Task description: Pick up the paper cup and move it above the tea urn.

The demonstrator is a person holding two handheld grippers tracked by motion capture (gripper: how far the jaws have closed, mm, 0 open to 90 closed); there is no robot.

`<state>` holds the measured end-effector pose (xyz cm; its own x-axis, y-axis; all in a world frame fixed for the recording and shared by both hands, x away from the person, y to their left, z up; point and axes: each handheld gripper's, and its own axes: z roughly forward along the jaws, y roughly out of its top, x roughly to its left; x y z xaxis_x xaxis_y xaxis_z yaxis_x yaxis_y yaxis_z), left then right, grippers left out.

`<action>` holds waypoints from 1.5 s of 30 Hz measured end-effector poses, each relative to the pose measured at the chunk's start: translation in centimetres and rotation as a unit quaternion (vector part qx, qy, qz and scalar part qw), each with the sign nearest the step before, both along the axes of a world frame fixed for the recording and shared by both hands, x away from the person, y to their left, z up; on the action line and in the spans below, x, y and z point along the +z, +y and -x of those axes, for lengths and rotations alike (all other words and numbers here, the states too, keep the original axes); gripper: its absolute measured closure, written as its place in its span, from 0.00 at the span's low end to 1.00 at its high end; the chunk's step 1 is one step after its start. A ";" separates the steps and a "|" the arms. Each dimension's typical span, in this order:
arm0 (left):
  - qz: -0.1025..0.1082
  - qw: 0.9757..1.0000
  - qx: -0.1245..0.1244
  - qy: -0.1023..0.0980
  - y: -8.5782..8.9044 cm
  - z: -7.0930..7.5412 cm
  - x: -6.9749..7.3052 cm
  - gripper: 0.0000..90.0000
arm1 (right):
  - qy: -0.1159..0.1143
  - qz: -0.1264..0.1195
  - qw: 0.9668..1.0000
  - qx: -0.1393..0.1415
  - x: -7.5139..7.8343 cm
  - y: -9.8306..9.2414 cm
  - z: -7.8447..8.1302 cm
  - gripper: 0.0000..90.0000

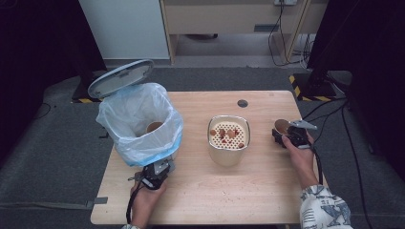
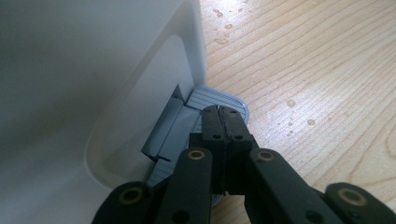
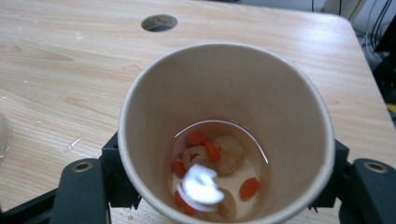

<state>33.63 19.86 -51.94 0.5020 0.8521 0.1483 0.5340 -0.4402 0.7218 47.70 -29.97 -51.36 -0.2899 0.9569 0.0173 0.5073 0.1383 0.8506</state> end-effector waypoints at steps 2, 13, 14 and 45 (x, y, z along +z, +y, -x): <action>-0.001 1.000 0.000 0.000 0.0 0.0 0.0 0.99 | -0.007 -0.005 1.000 0.008 0.4 -0.1 0.2 0.35; 0.001 1.000 0.001 0.000 0.0 0.0 0.0 0.99 | -0.024 0.024 0.998 0.055 3.6 -0.1 0.9 0.35; 0.002 1.000 0.001 0.001 0.0 0.0 0.0 0.99 | -0.025 0.026 0.998 0.058 3.8 -0.1 0.9 0.35; 0.003 1.000 0.002 0.001 0.0 0.0 0.0 0.99 | -0.066 0.098 0.983 0.139 13.2 1.9 0.7 0.36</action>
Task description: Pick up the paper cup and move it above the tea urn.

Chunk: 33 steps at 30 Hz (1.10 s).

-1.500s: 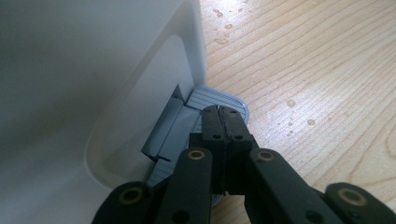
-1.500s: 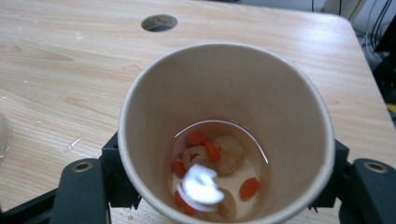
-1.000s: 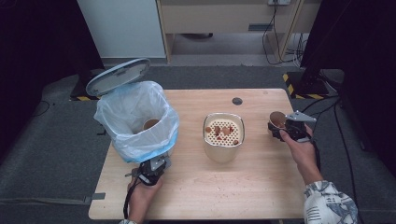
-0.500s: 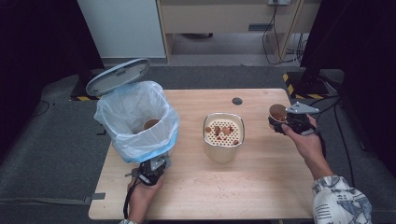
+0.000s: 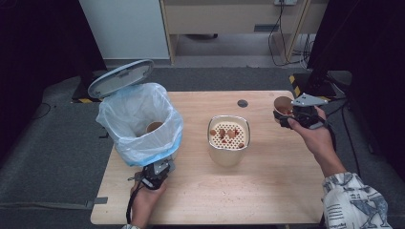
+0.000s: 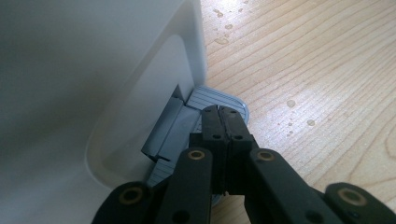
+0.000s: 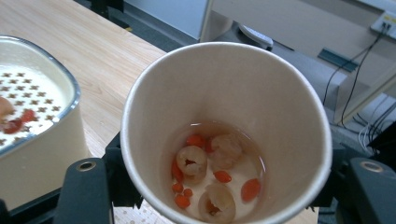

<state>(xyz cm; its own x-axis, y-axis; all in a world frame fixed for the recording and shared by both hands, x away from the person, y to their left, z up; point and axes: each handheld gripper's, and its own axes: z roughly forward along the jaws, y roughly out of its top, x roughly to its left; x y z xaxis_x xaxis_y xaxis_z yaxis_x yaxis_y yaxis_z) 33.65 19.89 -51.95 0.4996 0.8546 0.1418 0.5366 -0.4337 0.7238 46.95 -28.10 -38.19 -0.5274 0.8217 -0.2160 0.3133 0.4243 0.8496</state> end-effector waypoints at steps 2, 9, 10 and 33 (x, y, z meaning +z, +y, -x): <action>0.000 1.000 0.000 0.000 0.0 0.0 0.0 0.99 | -0.003 0.002 1.000 0.002 0.4 0.3 -0.1 0.36; -0.001 1.000 0.000 0.000 0.0 0.0 0.0 0.99 | -0.012 0.016 1.000 0.018 2.1 1.6 -0.3 0.35; -0.001 1.000 0.000 0.000 0.0 0.0 0.0 0.99 | -0.014 0.018 1.000 0.020 2.2 1.7 -0.3 0.35; 0.000 1.000 -0.001 0.000 0.0 0.0 0.0 0.99 | -0.031 0.052 0.996 0.062 5.4 6.1 -1.2 0.35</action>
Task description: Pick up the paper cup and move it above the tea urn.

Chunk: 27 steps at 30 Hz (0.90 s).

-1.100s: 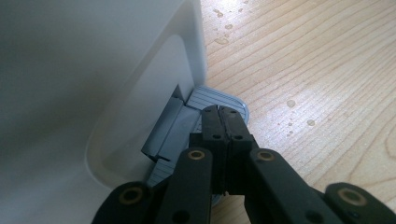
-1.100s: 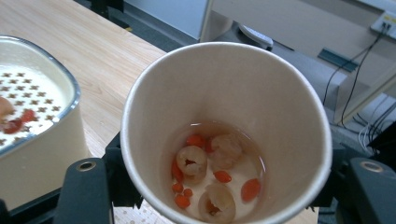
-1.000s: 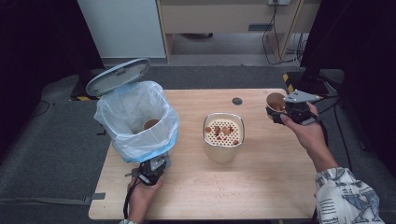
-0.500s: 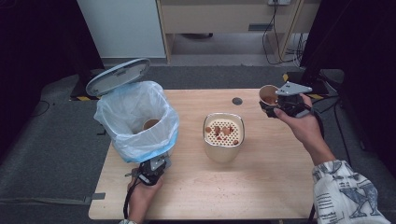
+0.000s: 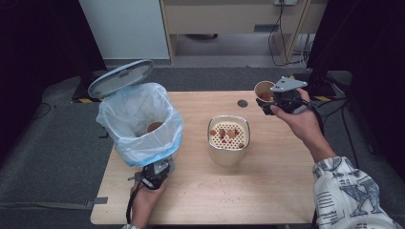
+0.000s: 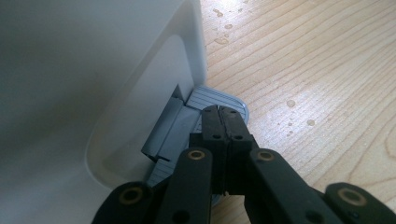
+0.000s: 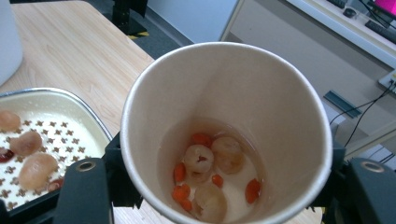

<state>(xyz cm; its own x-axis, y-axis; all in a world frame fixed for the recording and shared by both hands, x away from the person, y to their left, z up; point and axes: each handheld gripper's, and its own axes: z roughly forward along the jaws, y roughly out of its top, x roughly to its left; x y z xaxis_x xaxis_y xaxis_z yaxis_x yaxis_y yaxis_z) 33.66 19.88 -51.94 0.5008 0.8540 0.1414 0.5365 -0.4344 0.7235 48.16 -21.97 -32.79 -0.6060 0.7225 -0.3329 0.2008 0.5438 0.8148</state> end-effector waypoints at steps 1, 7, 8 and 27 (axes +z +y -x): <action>0.000 1.000 0.000 0.000 0.0 0.0 0.0 0.99 | -0.001 -0.001 1.000 0.003 0.1 0.2 0.0 0.35; -0.001 1.000 0.000 0.001 0.0 0.0 0.0 0.99 | -0.004 0.004 1.000 0.012 0.5 0.8 0.1 0.35; -0.001 1.000 0.000 0.000 0.0 0.0 0.0 0.99 | -0.005 0.005 1.000 0.014 0.5 0.9 0.1 0.35; 0.000 1.000 0.000 0.000 0.0 0.0 0.0 0.99 | -0.025 0.025 0.999 0.039 2.0 3.0 0.2 0.35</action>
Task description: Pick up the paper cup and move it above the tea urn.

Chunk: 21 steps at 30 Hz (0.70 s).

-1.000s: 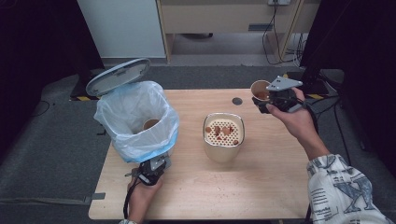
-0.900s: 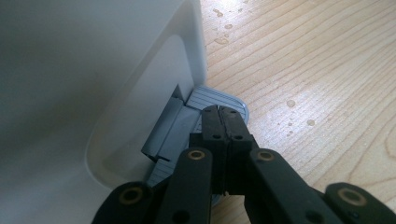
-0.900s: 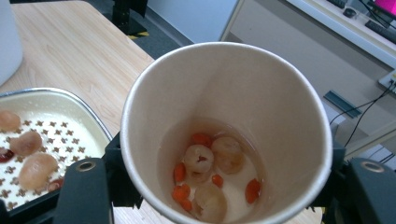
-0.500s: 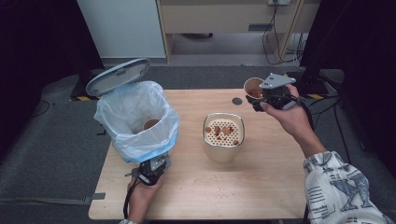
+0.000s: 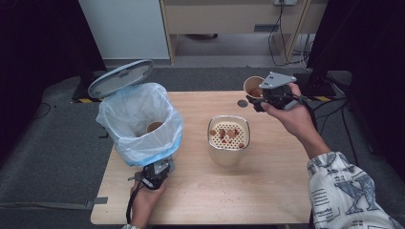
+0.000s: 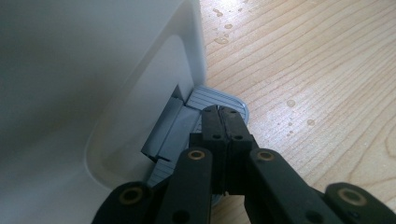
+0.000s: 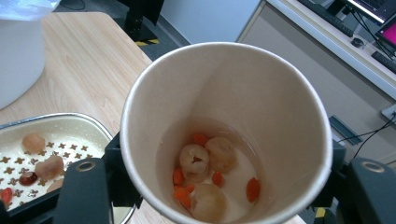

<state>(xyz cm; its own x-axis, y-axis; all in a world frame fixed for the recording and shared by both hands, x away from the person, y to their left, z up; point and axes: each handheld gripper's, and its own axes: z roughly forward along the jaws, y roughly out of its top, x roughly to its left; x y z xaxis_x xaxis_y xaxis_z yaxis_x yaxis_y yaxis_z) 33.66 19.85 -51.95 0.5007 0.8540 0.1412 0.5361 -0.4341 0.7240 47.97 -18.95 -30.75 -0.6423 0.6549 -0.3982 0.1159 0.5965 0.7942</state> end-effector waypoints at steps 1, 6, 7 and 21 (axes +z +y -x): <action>0.000 1.000 0.000 0.000 0.0 0.0 0.0 0.99 | 0.000 0.001 1.000 0.002 0.0 0.1 0.0 0.35; 0.000 1.000 0.000 0.000 0.0 0.0 0.0 0.99 | -0.004 0.007 1.000 0.006 0.1 0.6 -0.1 0.35; -0.001 1.000 0.000 0.000 0.0 0.0 0.0 0.99 | -0.004 0.007 1.000 0.007 0.1 0.7 -0.1 0.35; 0.004 1.000 0.003 0.001 0.0 0.0 0.0 0.99 | -0.010 0.015 1.000 0.022 0.4 1.9 -0.4 0.35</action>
<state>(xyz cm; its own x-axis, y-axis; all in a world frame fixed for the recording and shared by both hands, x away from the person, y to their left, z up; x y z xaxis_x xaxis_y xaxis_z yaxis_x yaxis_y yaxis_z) 33.63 19.81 -51.97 0.4955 0.8582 0.1338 0.5407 -0.4253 0.7258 48.37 -17.02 -30.38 -0.6622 0.6135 -0.4302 0.0730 0.6242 0.7778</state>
